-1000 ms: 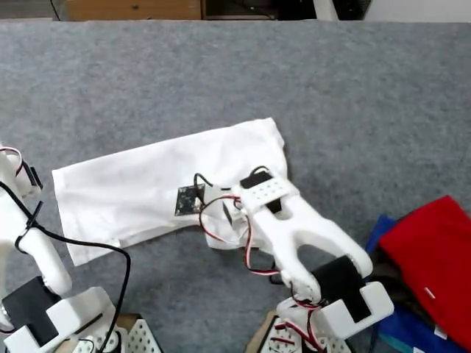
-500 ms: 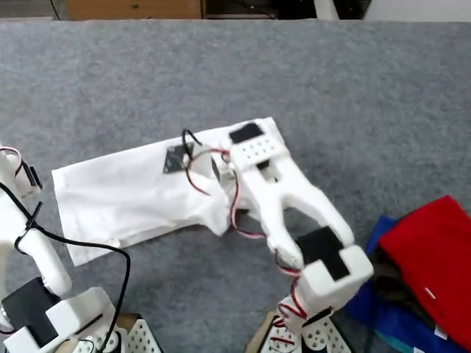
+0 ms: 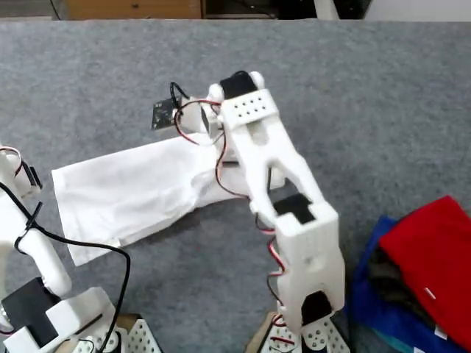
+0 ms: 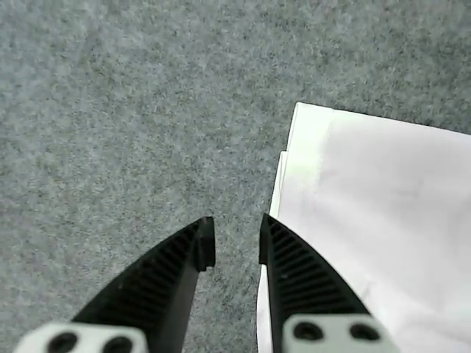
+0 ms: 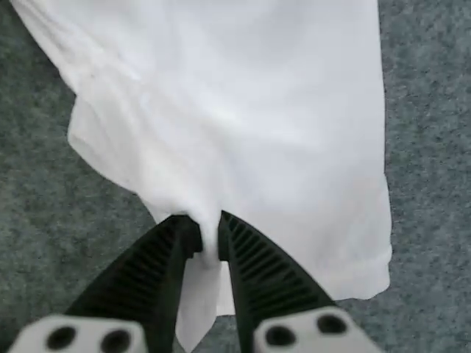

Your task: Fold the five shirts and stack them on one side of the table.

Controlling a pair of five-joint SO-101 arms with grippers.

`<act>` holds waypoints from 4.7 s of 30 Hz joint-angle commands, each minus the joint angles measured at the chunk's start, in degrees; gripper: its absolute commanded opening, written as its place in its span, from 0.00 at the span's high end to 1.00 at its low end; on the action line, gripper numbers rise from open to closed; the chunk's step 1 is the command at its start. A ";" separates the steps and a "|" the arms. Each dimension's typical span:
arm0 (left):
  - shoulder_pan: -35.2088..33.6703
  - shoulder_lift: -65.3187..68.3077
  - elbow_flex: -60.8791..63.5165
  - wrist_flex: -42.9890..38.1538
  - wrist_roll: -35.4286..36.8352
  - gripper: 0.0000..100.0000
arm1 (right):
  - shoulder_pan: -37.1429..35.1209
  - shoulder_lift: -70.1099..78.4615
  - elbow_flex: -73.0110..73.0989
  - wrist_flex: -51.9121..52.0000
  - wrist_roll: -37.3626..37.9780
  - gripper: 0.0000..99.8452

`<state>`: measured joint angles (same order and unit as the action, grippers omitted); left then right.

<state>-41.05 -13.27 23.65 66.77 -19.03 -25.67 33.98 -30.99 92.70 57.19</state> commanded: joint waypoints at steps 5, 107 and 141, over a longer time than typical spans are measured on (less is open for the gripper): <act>0.18 -2.15 -3.16 -0.18 -0.35 0.88 | 1.10 6.46 -15.34 -0.79 1.58 0.83; 0.97 38.55 -17.32 15.38 12.13 0.98 | 3.38 -11.21 -20.88 9.41 -11.52 1.00; 4.92 20.53 -39.03 34.02 9.85 0.98 | 28.00 -3.12 -20.70 -6.33 -33.58 1.00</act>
<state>-43.08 14.77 -15.38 100.09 -10.86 0.44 30.46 -48.92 88.31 24.40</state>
